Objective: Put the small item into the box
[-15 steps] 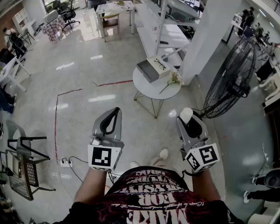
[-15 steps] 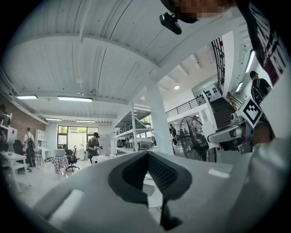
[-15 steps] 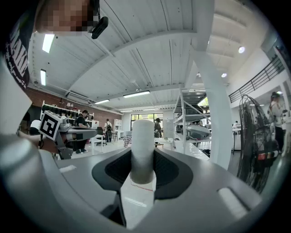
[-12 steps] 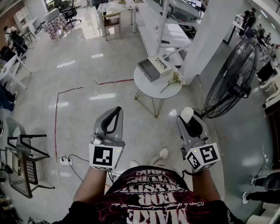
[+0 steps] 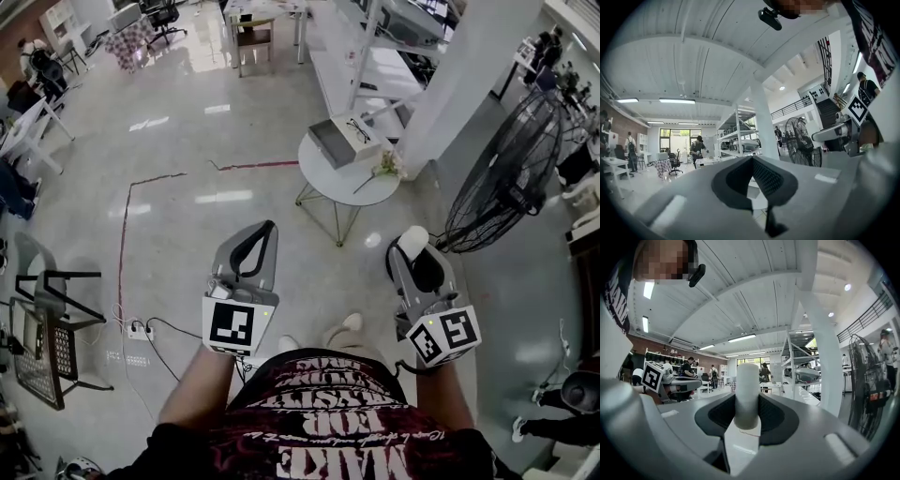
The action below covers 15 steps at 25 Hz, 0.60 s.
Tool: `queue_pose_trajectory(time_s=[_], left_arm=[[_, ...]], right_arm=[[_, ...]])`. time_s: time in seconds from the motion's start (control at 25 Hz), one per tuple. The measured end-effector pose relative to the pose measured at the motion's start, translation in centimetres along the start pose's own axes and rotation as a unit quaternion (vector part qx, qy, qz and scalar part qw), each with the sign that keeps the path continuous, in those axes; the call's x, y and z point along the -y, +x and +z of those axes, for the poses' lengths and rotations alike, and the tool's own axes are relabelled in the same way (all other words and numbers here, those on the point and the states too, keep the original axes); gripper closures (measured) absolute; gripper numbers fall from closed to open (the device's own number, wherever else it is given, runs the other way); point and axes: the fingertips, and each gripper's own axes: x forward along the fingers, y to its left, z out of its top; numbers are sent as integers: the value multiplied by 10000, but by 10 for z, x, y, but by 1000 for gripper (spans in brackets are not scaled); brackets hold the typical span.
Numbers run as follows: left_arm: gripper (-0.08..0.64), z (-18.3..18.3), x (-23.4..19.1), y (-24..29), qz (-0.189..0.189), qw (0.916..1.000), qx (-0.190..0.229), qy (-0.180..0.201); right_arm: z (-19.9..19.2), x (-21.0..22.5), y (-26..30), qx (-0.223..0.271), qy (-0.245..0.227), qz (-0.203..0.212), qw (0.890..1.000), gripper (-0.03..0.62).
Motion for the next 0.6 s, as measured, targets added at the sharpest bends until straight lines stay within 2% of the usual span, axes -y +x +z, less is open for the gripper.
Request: queue_pose_trajectory(time_s=[0.32, 0.4, 0.52, 0.6], left_arm=[[560, -19, -8, 18, 63, 9996, -128, -238], [560, -15, -6, 28, -37, 9999, -56, -135], [559, -8, -3, 41, -199, 9995, 37, 222], [560, -19, -8, 50, -162, 9997, -73, 177]], right_arm=[[-12, -2, 6, -122, 130, 88, 9998, 428], [-18, -3, 13, -220, 148, 156, 9995, 428], [-22, 0, 27, -305, 158, 257, 9991, 428], [-25, 10, 42, -309, 201, 268, 9990, 428]])
